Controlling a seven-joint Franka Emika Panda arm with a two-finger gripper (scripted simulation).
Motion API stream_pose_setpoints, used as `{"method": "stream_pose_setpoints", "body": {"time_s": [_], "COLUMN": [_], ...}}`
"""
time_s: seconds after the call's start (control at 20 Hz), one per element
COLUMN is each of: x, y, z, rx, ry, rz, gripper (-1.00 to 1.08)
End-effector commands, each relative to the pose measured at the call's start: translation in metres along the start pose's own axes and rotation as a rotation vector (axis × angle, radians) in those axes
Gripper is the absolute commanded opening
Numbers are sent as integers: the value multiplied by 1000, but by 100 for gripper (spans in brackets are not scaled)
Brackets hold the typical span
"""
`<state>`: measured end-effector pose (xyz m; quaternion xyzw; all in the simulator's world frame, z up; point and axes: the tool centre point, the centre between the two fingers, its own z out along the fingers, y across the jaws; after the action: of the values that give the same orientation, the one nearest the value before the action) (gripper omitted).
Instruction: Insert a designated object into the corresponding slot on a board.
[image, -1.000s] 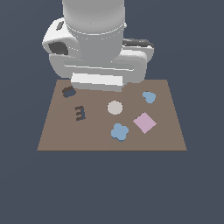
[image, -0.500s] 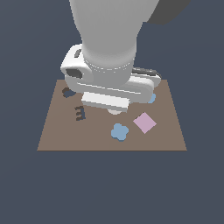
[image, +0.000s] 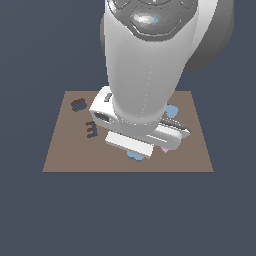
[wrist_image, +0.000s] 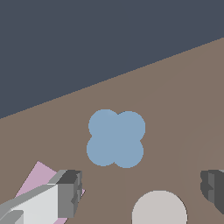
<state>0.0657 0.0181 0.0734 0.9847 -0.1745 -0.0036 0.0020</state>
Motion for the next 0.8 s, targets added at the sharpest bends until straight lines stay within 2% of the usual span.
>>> {"method": "stream_pose_setpoints", "body": {"time_s": [0.0, 0.35, 0.75], "x": [8, 19, 21], "y": [-6, -15, -16], "z": [8, 21, 25], "rx": [2, 5, 5], "ry": [3, 6, 5], "rz": [32, 79, 85], "gripper": [100, 100, 100]}}
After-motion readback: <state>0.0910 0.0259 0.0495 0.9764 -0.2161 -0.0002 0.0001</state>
